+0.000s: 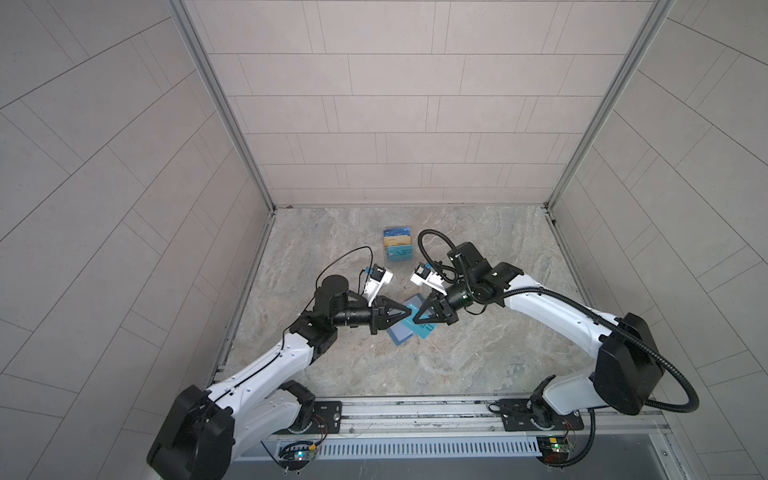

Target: Take the credit cards out of the card holder

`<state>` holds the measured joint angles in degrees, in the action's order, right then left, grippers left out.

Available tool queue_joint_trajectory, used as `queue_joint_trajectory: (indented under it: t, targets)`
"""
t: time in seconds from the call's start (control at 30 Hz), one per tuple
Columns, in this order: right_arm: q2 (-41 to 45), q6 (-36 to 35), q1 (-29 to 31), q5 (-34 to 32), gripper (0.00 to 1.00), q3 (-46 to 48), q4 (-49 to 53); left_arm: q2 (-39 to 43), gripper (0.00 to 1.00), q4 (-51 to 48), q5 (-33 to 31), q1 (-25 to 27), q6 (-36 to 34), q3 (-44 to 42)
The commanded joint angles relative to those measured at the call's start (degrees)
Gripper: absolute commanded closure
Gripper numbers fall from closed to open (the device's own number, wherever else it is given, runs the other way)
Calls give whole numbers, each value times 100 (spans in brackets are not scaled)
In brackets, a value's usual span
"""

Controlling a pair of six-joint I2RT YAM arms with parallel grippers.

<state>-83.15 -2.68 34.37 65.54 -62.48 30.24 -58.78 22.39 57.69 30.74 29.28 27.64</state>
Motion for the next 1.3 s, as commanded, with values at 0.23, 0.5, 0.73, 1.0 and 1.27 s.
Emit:
queue_joint_trajectory:
  t: [0.23,0.5,0.73,1.0,1.27]
  targets:
    - [484,646,-335,-379,74,408,-915,-79,100,134,-93,51,24,238]
    - [1238,2708,-602,-1449,38,1610,-3138,-401,100,756,-729,-15,440,395]
    - [1740,4658,-598,-2668,18,2798,-5433,-934,100,1585,-1602,-77,998,602]
    - [1553,5652,-589,-2756,25,3283,-7027,-1116,100,2610,-2025,-82,1502,522]
    - [1425,6110,-500,-2564,47,3221,-7967,-1418,100,3620,-2068,-78,2098,325]
